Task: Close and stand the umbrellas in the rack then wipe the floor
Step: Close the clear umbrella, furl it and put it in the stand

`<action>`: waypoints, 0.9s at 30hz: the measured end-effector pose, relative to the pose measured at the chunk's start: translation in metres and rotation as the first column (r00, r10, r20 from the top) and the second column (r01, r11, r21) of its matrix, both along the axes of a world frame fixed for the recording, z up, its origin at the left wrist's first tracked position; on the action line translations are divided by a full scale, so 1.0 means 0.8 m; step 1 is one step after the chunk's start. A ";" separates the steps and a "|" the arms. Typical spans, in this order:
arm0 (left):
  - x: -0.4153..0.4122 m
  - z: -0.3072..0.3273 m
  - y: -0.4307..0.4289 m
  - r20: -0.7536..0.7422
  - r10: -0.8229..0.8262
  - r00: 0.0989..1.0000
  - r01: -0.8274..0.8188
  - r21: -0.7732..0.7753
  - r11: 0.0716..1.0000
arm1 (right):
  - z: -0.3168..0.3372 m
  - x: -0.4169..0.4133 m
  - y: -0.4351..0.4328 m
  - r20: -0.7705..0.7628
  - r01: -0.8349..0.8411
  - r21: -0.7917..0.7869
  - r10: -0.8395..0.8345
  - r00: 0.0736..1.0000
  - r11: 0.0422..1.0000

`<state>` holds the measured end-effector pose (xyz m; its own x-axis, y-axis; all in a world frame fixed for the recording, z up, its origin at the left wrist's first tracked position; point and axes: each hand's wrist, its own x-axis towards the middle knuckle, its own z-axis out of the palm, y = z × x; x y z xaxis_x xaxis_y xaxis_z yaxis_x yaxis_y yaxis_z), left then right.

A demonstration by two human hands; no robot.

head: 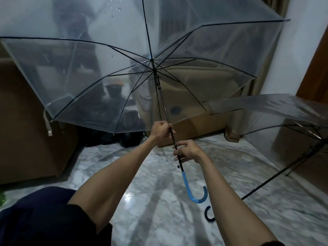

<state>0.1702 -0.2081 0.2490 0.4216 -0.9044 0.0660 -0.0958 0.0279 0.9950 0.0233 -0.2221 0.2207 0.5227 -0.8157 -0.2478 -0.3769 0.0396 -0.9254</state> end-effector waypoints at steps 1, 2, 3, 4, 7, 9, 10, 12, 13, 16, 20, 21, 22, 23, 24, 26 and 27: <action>0.005 0.003 0.001 0.014 0.013 1.000 -0.013 0.002 1.000 | 0.004 0.004 0.002 0.015 -0.014 -0.003 0.014 1.000 1.000; 0.010 0.007 0.002 0.021 0.031 0.999 -0.031 0.004 1.000 | 0.008 0.009 0.005 0.024 -0.031 -0.010 0.031 0.999 0.999; 0.014 0.010 0.004 0.022 0.048 0.999 -0.049 0.009 0.999 | 0.011 0.012 0.008 0.031 -0.045 -0.012 0.045 0.998 0.999; 0.017 0.012 0.005 0.023 0.061 0.998 -0.061 0.011 0.998 | 0.013 0.015 0.010 0.040 -0.053 -0.010 0.054 0.998 0.999; 0.022 0.015 0.013 0.040 0.068 0.997 -0.067 -0.010 0.998 | 0.016 0.021 0.015 0.059 -0.070 0.007 0.070 0.996 0.998; 0.023 0.016 0.016 0.048 0.069 0.996 -0.067 -0.043 0.997 | 0.019 0.021 0.017 0.063 -0.081 0.016 0.080 0.995 0.997; 0.022 0.018 0.017 0.048 0.075 0.996 -0.073 -0.058 0.996 | 0.021 0.020 0.018 0.069 -0.084 0.021 0.083 0.994 0.996; 0.020 0.024 0.016 0.066 0.085 0.994 -0.080 -0.077 0.994 | 0.027 0.016 0.020 0.094 -0.094 0.032 0.090 0.991 0.995; 0.018 0.028 0.015 0.079 0.087 0.993 -0.081 -0.085 0.993 | 0.032 0.014 0.021 0.107 -0.102 0.030 0.098 0.989 0.994; 0.018 0.040 0.009 0.117 0.082 0.990 -0.070 -0.098 0.993 | 0.043 0.010 0.019 0.150 -0.131 0.044 0.123 0.981 0.990; 0.022 0.059 -0.009 0.170 0.077 0.982 -0.057 -0.116 0.992 | 0.059 0.012 0.003 0.192 -0.168 0.122 0.143 0.971 0.978; 0.022 0.062 -0.011 0.174 0.074 0.982 -0.053 -0.122 0.991 | 0.064 0.012 0.000 0.206 -0.186 0.143 0.155 0.966 0.972; 0.023 0.068 -0.015 0.168 0.063 0.984 -0.044 -0.113 0.993 | 0.071 0.013 -0.005 0.213 -0.199 0.177 0.160 0.964 0.964; 0.025 0.075 -0.018 0.170 0.056 0.984 -0.040 -0.095 0.995 | 0.080 0.014 -0.008 0.210 -0.202 0.218 0.157 0.965 0.955; 0.026 0.081 -0.017 0.168 0.049 0.985 -0.036 -0.078 0.996 | 0.089 0.015 -0.008 0.203 -0.205 0.251 0.155 0.967 0.946; 0.023 0.099 -0.012 0.173 0.028 0.984 -0.026 -0.014 1.000 | 0.107 0.015 -0.002 0.204 -0.198 0.311 0.139 0.969 0.929; 0.023 0.115 -0.013 0.165 0.022 0.986 -0.025 0.013 1.000 | 0.123 0.016 -0.001 0.208 -0.185 0.339 0.118 0.971 0.922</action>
<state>0.1884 -0.2182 0.3408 0.4273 -0.8957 0.1227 -0.2593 0.0086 0.9658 0.0361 -0.2229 0.3190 0.6962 -0.5994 -0.3950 -0.2328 0.3320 -0.9141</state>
